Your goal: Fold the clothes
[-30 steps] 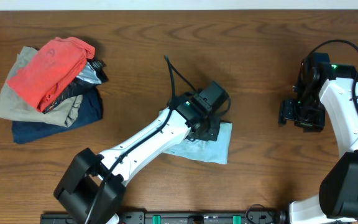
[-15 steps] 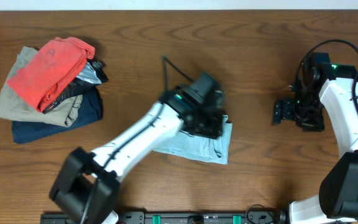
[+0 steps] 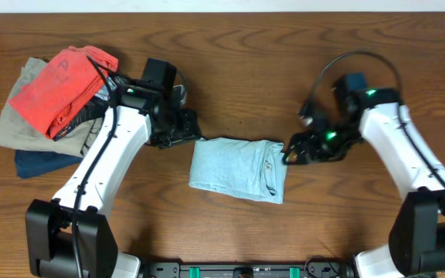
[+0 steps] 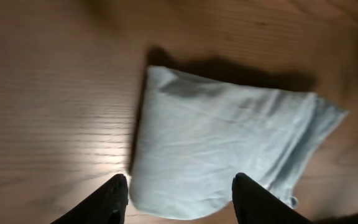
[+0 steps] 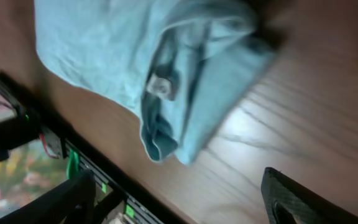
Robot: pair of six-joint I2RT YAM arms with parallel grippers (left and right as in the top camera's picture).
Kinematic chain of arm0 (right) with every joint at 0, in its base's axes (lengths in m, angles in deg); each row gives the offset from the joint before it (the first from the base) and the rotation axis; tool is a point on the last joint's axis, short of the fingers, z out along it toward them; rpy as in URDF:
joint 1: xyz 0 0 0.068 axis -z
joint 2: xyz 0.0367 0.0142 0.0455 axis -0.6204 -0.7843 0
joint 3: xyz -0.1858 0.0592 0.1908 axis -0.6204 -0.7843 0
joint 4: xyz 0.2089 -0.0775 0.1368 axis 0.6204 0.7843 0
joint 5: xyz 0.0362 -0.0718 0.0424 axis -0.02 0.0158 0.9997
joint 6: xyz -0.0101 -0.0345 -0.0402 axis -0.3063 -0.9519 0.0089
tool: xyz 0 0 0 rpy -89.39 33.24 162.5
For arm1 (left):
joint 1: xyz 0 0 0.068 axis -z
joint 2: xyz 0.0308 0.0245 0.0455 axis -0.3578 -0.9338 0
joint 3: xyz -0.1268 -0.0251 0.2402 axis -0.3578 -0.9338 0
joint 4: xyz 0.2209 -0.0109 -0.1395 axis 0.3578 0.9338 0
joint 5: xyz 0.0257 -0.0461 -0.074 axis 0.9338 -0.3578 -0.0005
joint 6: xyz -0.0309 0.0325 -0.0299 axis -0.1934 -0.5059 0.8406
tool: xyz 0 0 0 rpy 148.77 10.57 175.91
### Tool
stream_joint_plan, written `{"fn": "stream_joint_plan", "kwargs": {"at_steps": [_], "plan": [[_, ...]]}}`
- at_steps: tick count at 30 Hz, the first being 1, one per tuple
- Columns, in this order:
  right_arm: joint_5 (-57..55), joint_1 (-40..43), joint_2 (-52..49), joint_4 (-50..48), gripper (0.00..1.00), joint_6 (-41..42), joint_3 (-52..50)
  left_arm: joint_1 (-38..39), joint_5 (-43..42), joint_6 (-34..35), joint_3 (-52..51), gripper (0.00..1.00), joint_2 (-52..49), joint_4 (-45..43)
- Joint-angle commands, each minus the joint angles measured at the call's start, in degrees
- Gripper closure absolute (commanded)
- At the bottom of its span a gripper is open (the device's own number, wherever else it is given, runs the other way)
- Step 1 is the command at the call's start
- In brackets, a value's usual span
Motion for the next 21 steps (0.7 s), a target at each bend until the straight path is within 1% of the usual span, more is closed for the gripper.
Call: {"fn": "stream_joint_plan", "kwargs": {"at_steps": [1, 3, 4, 7, 9, 10, 13, 15, 16, 18, 21], "plan": [[2.21, -3.89, 0.76, -4.57, 0.19, 5.01, -4.61, 0.13, 0.96, -1.22, -2.67, 0.44, -0.31, -0.13], [2.19, -5.97, 0.76, -8.98, 0.23, 7.65, -7.26, 0.15, 0.96, -1.38, -4.24, 0.44, -0.79, -1.18], [2.19, -6.93, 0.76, -11.32, 0.28, 8.85, -8.57, 0.15, 0.96, -1.36, -5.03, 0.44, -1.07, -1.79], [2.19, -9.16, 0.76, -16.81, 0.36, 12.68, -11.85, 0.15, 0.94, -1.36, -7.58, 0.44, -1.36, -3.98], [2.19, -10.4, 0.76, -19.8, 0.43, 14.62, -13.6, 0.15, 0.92, -1.36, -9.4, 0.44, -1.36, -5.55], [2.19, -10.88, 0.76, -21.0, 0.45, 15.37, -14.4, 0.15, 0.92, -1.33, -10.16, 0.44, -1.36, -6.27], [1.95, -11.89, 0.76, -22.93, 0.45, 16.13, -16.11, 0.15, 0.92, -1.33, -12.35, 0.44, -1.36, -8.0], [0.0, -12.52, 0.76, -23.21, 0.51, 16.9, -17.03, 0.15, 0.92, -1.33, -13.44, 0.44, -1.36, -8.59], [-1.33, -12.79, 0.76, -23.1, 0.63, 17.62, -17.38, 0.15, 0.9, -1.33, -14.01, 0.44, -1.36, -8.87], [-3.17, -12.83, 0.76, -21.99, 0.99, 18.82, -17.77, 0.15, 0.92, -1.33, -15.04, 0.44, -1.36, -9.64], [-6.67, -12.61, 0.76, -18.23, 0.99, 22.6, -17.77, 0.15, 0.83, -1.33, -17.16, 0.44, -1.36, -11.21]]}}
